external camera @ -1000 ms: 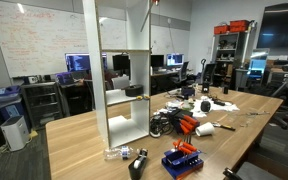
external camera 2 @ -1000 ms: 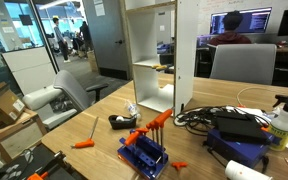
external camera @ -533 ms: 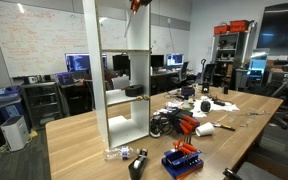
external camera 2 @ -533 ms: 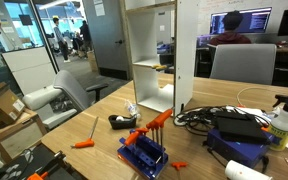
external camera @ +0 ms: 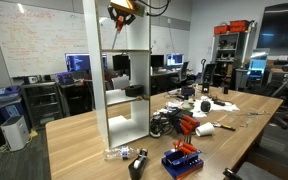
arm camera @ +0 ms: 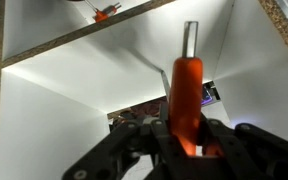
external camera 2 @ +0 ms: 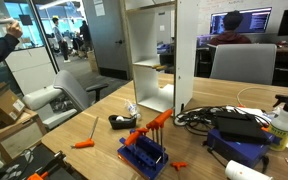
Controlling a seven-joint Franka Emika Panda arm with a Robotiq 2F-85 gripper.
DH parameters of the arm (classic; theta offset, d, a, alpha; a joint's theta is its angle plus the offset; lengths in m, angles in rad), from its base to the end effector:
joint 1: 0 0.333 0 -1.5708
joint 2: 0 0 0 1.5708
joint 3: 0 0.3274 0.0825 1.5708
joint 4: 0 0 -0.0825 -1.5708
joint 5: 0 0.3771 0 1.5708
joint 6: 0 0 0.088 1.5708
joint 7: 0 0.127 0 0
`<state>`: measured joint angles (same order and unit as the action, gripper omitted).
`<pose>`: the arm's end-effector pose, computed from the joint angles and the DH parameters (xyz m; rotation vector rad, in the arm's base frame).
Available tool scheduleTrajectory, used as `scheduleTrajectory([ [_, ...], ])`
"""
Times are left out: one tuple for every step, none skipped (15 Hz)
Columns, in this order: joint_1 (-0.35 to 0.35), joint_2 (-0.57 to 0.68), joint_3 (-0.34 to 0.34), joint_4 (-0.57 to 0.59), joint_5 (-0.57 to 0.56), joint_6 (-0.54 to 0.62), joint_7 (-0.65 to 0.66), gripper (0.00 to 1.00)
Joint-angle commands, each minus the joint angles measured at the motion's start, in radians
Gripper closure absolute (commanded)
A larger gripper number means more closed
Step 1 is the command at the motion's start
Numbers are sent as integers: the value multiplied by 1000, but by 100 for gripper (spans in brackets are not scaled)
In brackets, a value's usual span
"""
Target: Put the metal object at the first from the right on the top first shelf
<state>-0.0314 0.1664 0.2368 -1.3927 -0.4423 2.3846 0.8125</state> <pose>0.6544 0.1090 0.7122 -2.7075 0.6023 -1.3407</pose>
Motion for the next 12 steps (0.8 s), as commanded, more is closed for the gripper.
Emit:
scheduleTrajectory([
  [94, 162, -99, 239, 72, -107, -85, 89],
  [108, 191, -120, 282, 93, -132, -101, 89],
  [119, 217, -140, 325, 112, -158, -115, 89],
  [129, 241, -158, 366, 129, -185, -126, 90],
  [137, 264, -175, 406, 145, -216, -134, 87],
  [143, 284, -187, 444, 165, -245, -146, 51],
  [149, 304, -201, 480, 175, -271, -148, 49],
  [155, 319, -211, 510, 185, -298, -153, 44],
  [159, 337, -220, 542, 194, -320, -156, 37],
  [161, 351, -227, 570, 203, -344, -163, 28],
  [167, 365, -234, 596, 206, -366, -163, 21],
  [170, 379, -239, 622, 213, -385, -165, 12],
])
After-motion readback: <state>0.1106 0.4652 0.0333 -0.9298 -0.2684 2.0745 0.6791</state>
